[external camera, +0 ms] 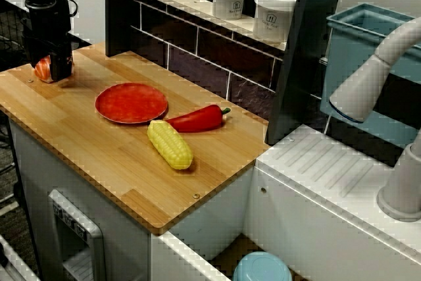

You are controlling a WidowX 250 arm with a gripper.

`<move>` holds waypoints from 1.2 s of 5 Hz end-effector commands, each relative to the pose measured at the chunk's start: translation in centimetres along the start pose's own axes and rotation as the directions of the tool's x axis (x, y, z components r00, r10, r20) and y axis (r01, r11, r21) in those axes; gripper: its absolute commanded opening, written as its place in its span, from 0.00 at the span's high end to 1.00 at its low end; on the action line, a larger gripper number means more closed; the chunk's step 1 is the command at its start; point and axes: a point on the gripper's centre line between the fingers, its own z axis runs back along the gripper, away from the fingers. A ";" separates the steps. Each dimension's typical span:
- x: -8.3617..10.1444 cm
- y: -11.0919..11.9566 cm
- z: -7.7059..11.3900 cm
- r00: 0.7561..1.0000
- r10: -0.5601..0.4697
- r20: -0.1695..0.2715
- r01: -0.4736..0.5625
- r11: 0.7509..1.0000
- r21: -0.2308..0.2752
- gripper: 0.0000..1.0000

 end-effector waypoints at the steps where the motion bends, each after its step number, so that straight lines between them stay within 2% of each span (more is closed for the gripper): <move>1: 0.3 0.3 4.1 0.997 -0.021 0.068 0.022 1.000 -0.015 0.00; 2: 0.4 -1.2 6.4 0.993 -0.067 0.100 0.072 0.996 -0.045 0.00; 3: 0.5 -4.6 7.2 0.978 -0.164 0.132 0.171 0.985 -0.040 0.00; 4: 0.9 -6.9 8.0 0.966 -0.198 0.164 0.209 0.976 -0.056 0.00; 5: 2.0 -9.2 8.8 0.956 -0.195 0.219 0.217 0.973 -0.079 0.00; 6: 3.2 -11.7 8.9 0.944 -0.185 0.273 0.203 0.979 -0.038 0.00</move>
